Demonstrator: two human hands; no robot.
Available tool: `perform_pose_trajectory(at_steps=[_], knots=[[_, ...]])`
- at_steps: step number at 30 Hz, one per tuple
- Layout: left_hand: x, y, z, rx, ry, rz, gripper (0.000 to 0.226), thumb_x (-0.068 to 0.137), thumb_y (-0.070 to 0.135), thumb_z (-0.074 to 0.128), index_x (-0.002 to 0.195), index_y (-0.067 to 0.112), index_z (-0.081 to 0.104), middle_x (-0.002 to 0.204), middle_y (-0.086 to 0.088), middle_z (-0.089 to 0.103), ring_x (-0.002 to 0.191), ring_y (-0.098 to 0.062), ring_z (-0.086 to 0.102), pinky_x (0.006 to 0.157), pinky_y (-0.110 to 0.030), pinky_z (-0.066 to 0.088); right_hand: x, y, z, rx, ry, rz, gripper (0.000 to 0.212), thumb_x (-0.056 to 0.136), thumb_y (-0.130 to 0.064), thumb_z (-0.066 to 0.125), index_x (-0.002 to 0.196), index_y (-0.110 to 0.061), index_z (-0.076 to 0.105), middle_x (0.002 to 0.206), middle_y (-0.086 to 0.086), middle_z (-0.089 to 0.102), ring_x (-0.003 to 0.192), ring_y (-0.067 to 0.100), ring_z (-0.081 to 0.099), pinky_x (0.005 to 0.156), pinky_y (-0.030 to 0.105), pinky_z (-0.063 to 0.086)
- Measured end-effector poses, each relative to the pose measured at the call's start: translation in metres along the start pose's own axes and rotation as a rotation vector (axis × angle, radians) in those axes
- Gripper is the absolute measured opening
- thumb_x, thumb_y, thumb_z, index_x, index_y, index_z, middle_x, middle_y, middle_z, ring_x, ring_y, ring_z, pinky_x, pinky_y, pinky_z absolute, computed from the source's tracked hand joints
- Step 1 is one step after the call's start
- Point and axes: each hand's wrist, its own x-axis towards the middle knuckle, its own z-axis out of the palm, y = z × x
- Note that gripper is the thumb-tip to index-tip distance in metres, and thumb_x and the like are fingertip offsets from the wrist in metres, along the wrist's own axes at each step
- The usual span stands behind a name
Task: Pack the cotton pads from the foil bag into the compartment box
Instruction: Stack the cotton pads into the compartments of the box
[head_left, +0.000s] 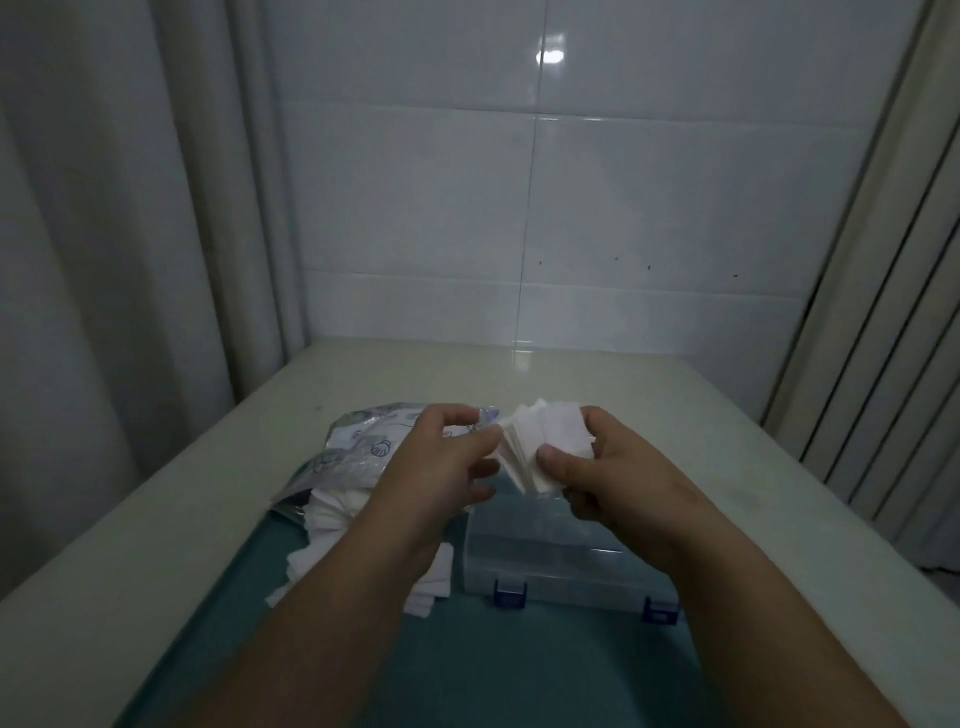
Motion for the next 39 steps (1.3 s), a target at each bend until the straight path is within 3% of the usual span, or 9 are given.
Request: perform_pose_trajectory(at_steps=[4,8,13,17,20,25,33,36,39], knots=[[-0.005,-0.006,-0.003,-0.035,-0.011,0.102,0.031,0.086,0.014,0.068,0.113,0.023,0.055,0.098,-0.007,0.074,0.087,-0.020,0.072,0.076,-0.037,0.060,0.001,-0.001,0.009,-0.020,-0.027,0.001,0.026,0.095,-0.026,0.055,0.121,-0.024,0.051,0.099,0.008,0.064,0.072,0.017,0.054,0.064,0.027,0.048],[-0.007,-0.010,-0.006,0.012,-0.013,0.144,0.044,0.081,0.008,0.073,0.114,0.027,0.051,0.088,0.001,0.076,0.080,-0.016,0.073,0.065,-0.027,0.059,-0.001,-0.001,0.013,-0.112,0.009,0.001,0.026,0.097,-0.023,0.046,0.122,-0.022,0.049,0.093,0.009,0.063,0.067,0.014,0.053,0.053,0.019,0.044],[-0.006,-0.013,-0.007,0.080,0.061,0.145,0.047,0.081,0.003,0.068,0.113,0.031,0.048,0.094,-0.002,0.072,0.084,-0.021,0.071,0.075,-0.040,0.061,0.003,0.002,0.014,-0.176,0.139,-0.074,0.034,0.080,-0.021,0.072,0.111,-0.021,0.057,0.101,-0.002,0.062,0.081,0.014,0.058,0.060,0.021,0.044],[-0.003,-0.014,-0.008,0.054,0.082,0.134,0.045,0.082,0.003,0.067,0.112,0.031,0.048,0.097,-0.003,0.071,0.085,-0.021,0.070,0.075,-0.041,0.060,0.005,0.001,0.006,0.003,0.247,-0.063,0.021,0.074,-0.012,0.078,0.084,-0.007,0.061,0.080,0.007,0.064,0.063,0.016,0.053,0.055,0.027,0.046],[-0.002,-0.015,-0.008,0.042,0.080,0.136,0.045,0.083,0.003,0.068,0.113,0.029,0.049,0.097,-0.003,0.071,0.084,-0.020,0.070,0.069,-0.034,0.059,0.003,0.000,0.003,0.128,0.200,-0.035,0.011,0.083,-0.009,0.070,0.085,-0.002,0.062,0.069,0.007,0.060,0.056,0.015,0.052,0.053,0.025,0.049],[-0.002,-0.017,-0.008,0.093,0.117,0.165,0.046,0.080,0.007,0.070,0.113,0.032,0.048,0.092,-0.002,0.072,0.082,-0.020,0.070,0.077,-0.046,0.059,0.000,-0.004,0.001,0.252,0.161,-0.041,0.012,0.092,-0.011,0.059,0.092,0.000,0.065,0.069,0.009,0.065,0.057,0.014,0.061,0.056,0.025,0.055],[-0.004,-0.018,-0.006,0.090,0.093,0.181,0.049,0.079,0.008,0.074,0.112,0.033,0.049,0.085,0.002,0.075,0.078,-0.016,0.072,0.066,-0.030,0.059,0.005,0.003,0.019,-0.158,0.252,-0.107,0.013,0.082,-0.021,0.073,0.092,-0.015,0.066,0.076,0.005,0.070,0.060,0.013,0.066,0.056,0.026,0.057],[-0.006,-0.017,-0.005,0.070,0.086,0.182,0.048,0.078,0.013,0.076,0.113,0.033,0.049,0.087,0.002,0.075,0.078,-0.014,0.072,0.068,-0.030,0.059,0.006,0.006,0.019,-0.306,0.262,-0.153,0.029,0.077,-0.038,0.075,0.101,-0.028,0.062,0.095,-0.010,0.062,0.080,0.010,0.060,0.066,0.023,0.051],[-0.006,-0.016,-0.004,0.069,0.074,0.187,0.050,0.079,0.015,0.076,0.116,0.032,0.048,0.092,-0.001,0.075,0.082,-0.018,0.072,0.073,-0.036,0.060,0.006,0.007,0.019,-0.320,0.191,-0.147,0.045,0.074,-0.040,0.077,0.114,-0.032,0.057,0.107,-0.016,0.059,0.086,0.007,0.060,0.070,0.021,0.051]])
